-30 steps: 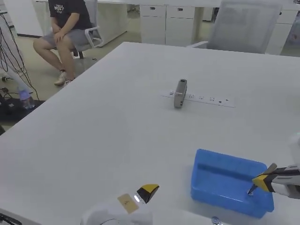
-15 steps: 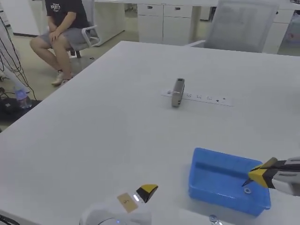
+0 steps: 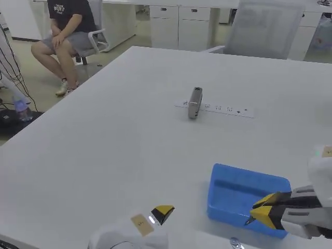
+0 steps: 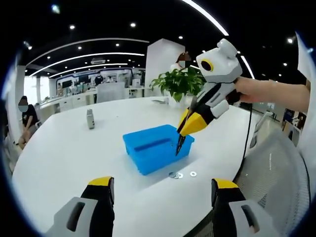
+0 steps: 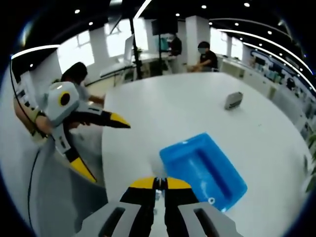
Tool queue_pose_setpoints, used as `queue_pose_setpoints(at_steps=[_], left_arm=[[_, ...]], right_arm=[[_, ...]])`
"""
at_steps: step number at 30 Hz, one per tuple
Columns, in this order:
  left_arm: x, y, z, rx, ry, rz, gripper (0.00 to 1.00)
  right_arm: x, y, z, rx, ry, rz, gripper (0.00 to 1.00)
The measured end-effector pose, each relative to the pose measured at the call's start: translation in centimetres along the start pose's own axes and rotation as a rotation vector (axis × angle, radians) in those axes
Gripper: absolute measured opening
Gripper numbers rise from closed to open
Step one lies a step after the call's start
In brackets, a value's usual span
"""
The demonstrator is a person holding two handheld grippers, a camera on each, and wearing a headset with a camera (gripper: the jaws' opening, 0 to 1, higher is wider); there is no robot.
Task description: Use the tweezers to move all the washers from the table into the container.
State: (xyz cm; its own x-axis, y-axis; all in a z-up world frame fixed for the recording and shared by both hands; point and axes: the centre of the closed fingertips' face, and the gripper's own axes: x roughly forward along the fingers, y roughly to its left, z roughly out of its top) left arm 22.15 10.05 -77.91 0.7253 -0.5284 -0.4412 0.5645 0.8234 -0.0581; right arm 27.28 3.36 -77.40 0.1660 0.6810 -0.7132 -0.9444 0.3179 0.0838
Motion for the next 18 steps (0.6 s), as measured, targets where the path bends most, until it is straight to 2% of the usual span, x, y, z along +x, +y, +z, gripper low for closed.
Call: queue_pose_setpoints(at_steps=[8, 18], left_arm=[[0.0, 0.0, -0.1, -0.001, 0.006, -0.001, 0.82], [-0.1, 0.2, -0.2, 0.006, 0.011, 0.008, 0.82]], right_arm=[[2.0, 0.6, -1.7, 0.001, 0.05, 0.038, 0.03], [2.8, 0.8, -2.0, -0.023, 0.068, 0.053, 0.03]])
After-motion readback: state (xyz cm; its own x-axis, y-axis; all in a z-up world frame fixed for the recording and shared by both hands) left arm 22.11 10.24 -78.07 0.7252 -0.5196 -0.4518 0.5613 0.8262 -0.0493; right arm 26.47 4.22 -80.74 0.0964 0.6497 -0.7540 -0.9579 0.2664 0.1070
